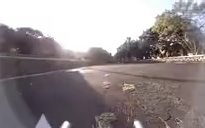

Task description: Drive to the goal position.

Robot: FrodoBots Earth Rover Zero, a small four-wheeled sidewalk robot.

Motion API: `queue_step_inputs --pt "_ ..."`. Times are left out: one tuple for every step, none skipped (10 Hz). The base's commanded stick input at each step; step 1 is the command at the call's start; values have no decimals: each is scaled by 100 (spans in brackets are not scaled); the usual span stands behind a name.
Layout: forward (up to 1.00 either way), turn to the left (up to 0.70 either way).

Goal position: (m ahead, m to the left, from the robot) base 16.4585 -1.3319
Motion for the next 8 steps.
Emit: queue_step_inputs --pt "70 3" --pt "70 3" --pt "70 3" --pt "70 3" --pt "70 3" --pt "70 3" --pt "70 3" --pt "70 3"
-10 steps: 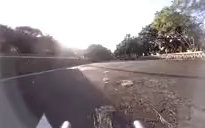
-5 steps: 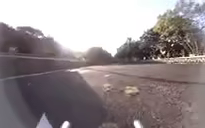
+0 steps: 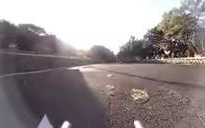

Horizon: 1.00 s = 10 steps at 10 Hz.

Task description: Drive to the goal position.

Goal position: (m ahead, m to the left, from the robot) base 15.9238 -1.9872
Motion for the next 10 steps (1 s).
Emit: queue_step_inputs --pt "70 3" --pt "70 3" --pt "70 3" --pt "70 3" --pt "70 3" --pt "70 3" --pt "70 3" --pt "70 3" --pt "70 3" --pt "70 3"
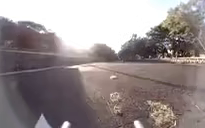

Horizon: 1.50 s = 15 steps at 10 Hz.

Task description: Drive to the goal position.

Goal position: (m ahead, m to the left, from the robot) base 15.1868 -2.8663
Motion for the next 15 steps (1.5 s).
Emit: queue_step_inputs --pt "70 3" --pt "70 3" --pt "70 3" --pt "70 3" --pt "70 3" --pt "70 3" --pt "70 3" --pt "70 3" --pt "70 3" --pt "70 3" --pt "70 3" --pt "70 3" --pt "70 3" --pt "70 3" --pt "70 3"
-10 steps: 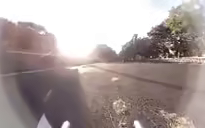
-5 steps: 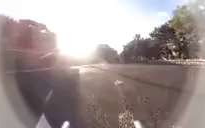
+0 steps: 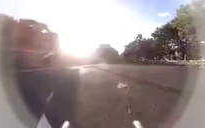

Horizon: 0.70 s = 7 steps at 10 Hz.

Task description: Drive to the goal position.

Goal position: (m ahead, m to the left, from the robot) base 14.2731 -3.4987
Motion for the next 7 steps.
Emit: queue_step_inputs --pt "70 3" --pt "70 3" --pt "70 3" --pt "70 3" --pt "70 3" --pt "70 3" --pt "70 3"
